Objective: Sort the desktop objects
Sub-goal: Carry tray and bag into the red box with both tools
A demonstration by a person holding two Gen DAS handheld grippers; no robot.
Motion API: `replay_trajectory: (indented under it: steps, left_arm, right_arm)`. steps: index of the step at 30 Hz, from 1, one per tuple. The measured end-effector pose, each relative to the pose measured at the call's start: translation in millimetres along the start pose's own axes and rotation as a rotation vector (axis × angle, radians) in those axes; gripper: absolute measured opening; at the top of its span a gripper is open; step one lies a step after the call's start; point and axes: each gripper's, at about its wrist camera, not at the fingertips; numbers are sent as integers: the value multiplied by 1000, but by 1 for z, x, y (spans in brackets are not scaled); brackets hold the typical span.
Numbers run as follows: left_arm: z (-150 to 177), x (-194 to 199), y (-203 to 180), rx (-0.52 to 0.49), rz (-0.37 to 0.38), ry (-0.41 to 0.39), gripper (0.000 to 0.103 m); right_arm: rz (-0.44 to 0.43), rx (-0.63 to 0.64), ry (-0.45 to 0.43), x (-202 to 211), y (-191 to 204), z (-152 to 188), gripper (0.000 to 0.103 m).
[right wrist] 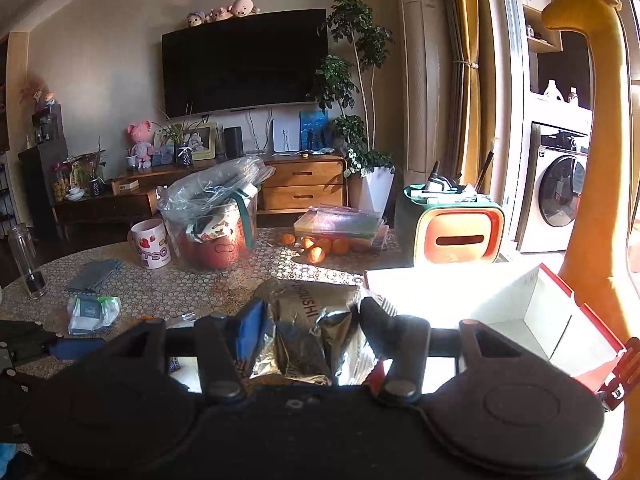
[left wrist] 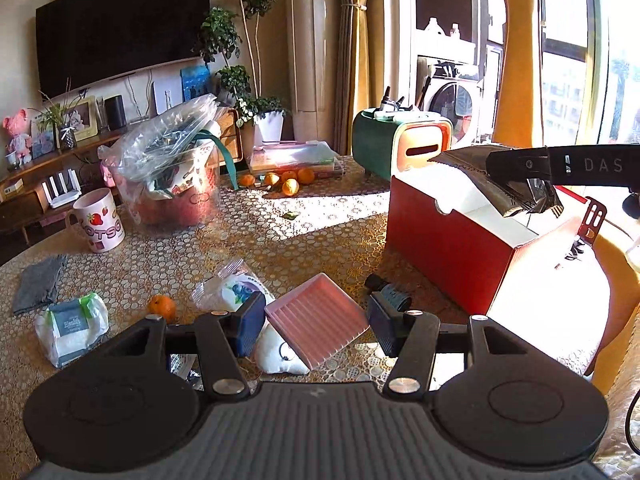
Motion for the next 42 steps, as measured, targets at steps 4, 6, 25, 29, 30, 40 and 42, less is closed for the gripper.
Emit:
replay_trajectory:
  steps: [4, 6, 25, 29, 30, 40, 42]
  left_arm:
    - [-16, -3, -15, -19, 17, -11, 56]
    - [-23, -4, -24, -32, 28, -17, 56]
    - [-80, -52, -120, -197, 163, -46, 56]
    - [-90, -69, -135, -227, 184, -32, 56]
    - [-92, -74, -140, -238, 187, -31, 56]
    - [-110, -132, -168, -289, 218, 64, 56]
    - [-113, -145, -172, -306, 216, 85, 56]
  right_arm:
    - [18, 2, -15, 10, -19, -6, 52]
    - [30, -3, -21, 13, -31, -7, 52]
    - [165, -65, 11, 11, -134, -7, 52]
    - [187, -73, 31, 1, -153, -2, 52]
    - [192, -74, 36, -1, -155, -1, 52]
    - [183, -91, 145, -47, -186, 0, 52]
    - [183, -90, 168, -56, -189, 1, 52]
Point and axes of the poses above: each gripper's, at about its wrist camera, not at the fingertips, and x roughly against the way its jaws point, y to its left, z to its underside, and after that the axes turned 4 degrees about -x, right-handed
